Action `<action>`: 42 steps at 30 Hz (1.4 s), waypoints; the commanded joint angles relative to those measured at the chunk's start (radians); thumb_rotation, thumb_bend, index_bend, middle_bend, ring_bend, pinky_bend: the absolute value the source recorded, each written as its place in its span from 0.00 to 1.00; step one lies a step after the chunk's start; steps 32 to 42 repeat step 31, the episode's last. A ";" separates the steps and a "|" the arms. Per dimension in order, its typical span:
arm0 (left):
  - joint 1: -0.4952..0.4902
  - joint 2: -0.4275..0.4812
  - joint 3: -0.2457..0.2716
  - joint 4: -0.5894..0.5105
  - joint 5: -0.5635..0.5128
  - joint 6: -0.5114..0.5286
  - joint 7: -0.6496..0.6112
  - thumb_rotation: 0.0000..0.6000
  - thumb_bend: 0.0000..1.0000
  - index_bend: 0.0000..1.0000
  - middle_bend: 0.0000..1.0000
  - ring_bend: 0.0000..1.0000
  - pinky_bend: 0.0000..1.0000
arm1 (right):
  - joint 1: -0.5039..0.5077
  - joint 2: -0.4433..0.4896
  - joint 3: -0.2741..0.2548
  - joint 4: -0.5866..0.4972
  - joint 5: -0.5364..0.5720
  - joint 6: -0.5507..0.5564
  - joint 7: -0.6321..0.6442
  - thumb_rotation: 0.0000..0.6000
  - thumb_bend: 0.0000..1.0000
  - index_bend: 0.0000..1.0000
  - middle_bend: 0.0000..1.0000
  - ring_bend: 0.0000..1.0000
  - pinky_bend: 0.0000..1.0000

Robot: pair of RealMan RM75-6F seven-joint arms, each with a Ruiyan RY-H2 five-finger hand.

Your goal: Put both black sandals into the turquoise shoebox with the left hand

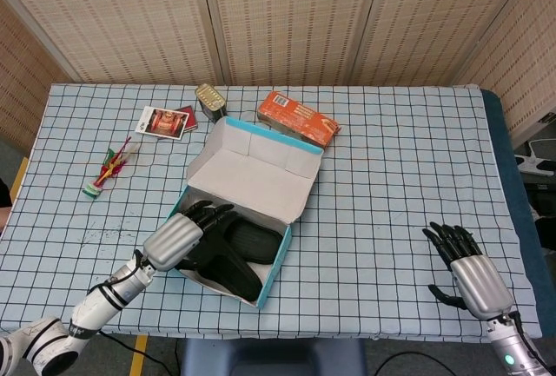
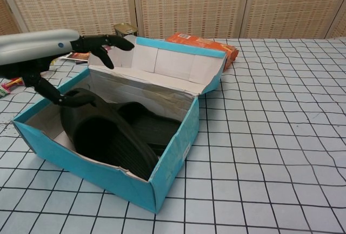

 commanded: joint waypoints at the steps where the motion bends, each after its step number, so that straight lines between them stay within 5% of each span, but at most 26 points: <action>1: 0.029 -0.015 -0.038 0.058 -0.007 0.071 0.090 1.00 0.47 0.00 0.01 0.00 0.09 | -0.014 -0.023 0.009 0.031 -0.054 0.078 0.044 1.00 0.13 0.00 0.00 0.00 0.00; 6: 0.065 0.054 -0.029 -0.013 -0.111 0.035 0.235 1.00 0.53 0.00 0.00 0.00 0.03 | -0.042 -0.095 0.054 0.123 -0.128 0.266 0.152 1.00 0.13 0.00 0.00 0.00 0.00; 9: 0.100 0.070 0.000 -0.011 -0.112 0.053 0.269 1.00 0.53 0.00 0.00 0.00 0.03 | -0.047 -0.102 0.048 0.146 -0.131 0.274 0.170 1.00 0.13 0.00 0.00 0.00 0.00; 14: 0.230 0.039 0.026 0.080 -0.048 0.274 0.329 1.00 0.50 0.00 0.00 0.00 0.03 | -0.042 -0.073 0.028 0.113 -0.107 0.210 0.131 1.00 0.13 0.00 0.00 0.00 0.00; 20: 0.415 0.035 0.103 0.165 -0.016 0.470 0.038 1.00 0.46 0.00 0.00 0.00 0.03 | -0.043 -0.058 0.019 0.081 -0.082 0.165 0.055 1.00 0.13 0.00 0.00 0.00 0.00; 26: 0.494 0.009 0.117 0.256 -0.031 0.538 -0.056 1.00 0.46 0.00 0.00 0.00 0.05 | -0.046 -0.054 0.015 0.071 -0.070 0.147 0.014 1.00 0.13 0.00 0.00 0.00 0.00; 42: 0.528 0.028 0.116 0.258 -0.006 0.566 -0.034 1.00 0.46 0.00 0.00 0.00 0.06 | -0.048 -0.062 0.014 0.053 -0.066 0.136 -0.029 1.00 0.13 0.00 0.00 0.00 0.00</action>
